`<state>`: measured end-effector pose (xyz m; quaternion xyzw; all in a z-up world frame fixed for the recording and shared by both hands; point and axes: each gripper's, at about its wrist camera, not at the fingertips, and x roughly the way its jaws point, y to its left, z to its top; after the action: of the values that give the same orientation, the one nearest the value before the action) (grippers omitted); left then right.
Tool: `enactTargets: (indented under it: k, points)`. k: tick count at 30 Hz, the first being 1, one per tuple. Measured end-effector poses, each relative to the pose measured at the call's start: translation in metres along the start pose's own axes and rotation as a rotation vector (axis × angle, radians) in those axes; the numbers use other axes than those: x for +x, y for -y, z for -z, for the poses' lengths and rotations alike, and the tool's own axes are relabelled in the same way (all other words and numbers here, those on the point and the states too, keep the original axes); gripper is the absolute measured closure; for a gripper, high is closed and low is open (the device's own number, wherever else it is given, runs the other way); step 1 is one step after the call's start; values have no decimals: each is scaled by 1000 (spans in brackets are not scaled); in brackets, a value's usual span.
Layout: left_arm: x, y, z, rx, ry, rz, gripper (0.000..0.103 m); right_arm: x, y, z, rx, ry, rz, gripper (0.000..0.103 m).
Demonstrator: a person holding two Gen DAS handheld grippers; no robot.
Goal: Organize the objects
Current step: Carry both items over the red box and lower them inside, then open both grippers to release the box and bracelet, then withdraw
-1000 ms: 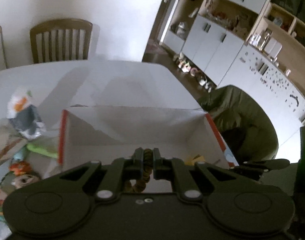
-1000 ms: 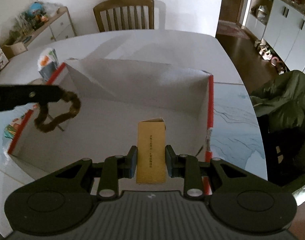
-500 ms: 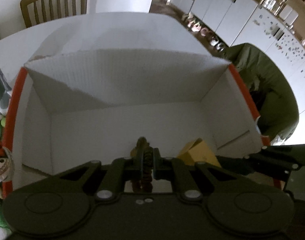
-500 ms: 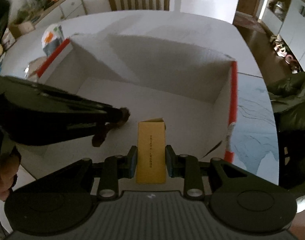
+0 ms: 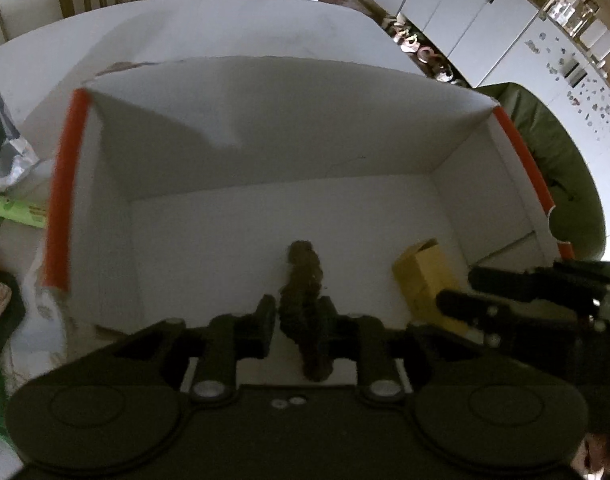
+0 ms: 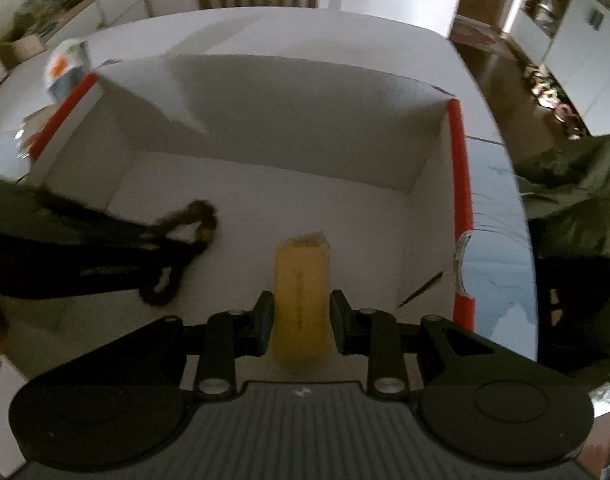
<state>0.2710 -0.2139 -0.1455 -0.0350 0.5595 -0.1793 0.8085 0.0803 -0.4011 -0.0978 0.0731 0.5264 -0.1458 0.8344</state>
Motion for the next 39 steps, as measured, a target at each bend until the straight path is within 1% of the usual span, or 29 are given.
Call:
enactTargets:
  k: [1, 3, 4, 6, 9, 11, 13, 17, 20, 21, 25, 27, 29, 31, 33, 37, 39]
  points:
    - [-1, 3, 0, 9, 4, 14, 78, 0, 6, 0, 6, 4, 4, 75]
    - [-3, 7, 1, 21, 13, 12, 71, -1, 16, 0, 19, 11, 7, 75]
    - [-4, 9, 1, 26, 17, 21, 70, -2, 18, 0, 20, 12, 7, 75]
    - [-8, 12, 3, 29, 27, 33, 67, -3, 19, 1, 16, 24, 14, 75]
    - [-14, 13, 6, 34, 47, 55, 61, -8, 19, 2, 14, 43, -8, 74]
    - [-21, 19, 10, 41, 56, 63, 60, -14, 16, 4, -1, 62, -21, 73]
    - [-28, 22, 14, 48, 74, 61, 57, -19, 15, 4, -7, 76, -39, 66]
    - [-46, 20, 23, 47, 111, 81, 45, -29, 17, 6, -10, 102, -53, 63]
    - [-62, 19, 30, 50, 136, 110, 41, -38, 17, 9, -15, 125, -51, 59]
    - [-68, 19, 32, 49, 148, 112, 38, -43, 15, 11, -18, 133, -52, 57]
    - [-87, 17, 42, 46, 190, 119, 35, -57, 10, 13, -26, 157, -63, 53]
    - [-97, 15, 47, 40, 214, 104, 28, -63, 6, 13, -29, 171, -67, 52]
    - [-108, 9, 51, 30, 234, 86, 25, -69, 2, 14, -32, 182, -74, 52]
    - [-120, 1, 55, 26, 258, 60, 22, -76, -4, 15, -34, 195, -82, 49]
    - [-132, -7, 60, 31, 289, 19, 19, -84, -12, 16, -41, 214, -90, 46]
    - [-151, -27, 69, 8, 317, -24, 15, -95, -31, 15, -65, 245, -102, 45]
    - [-159, -39, 74, 1, 332, -34, 10, -99, -43, 14, -68, 253, -109, 43]
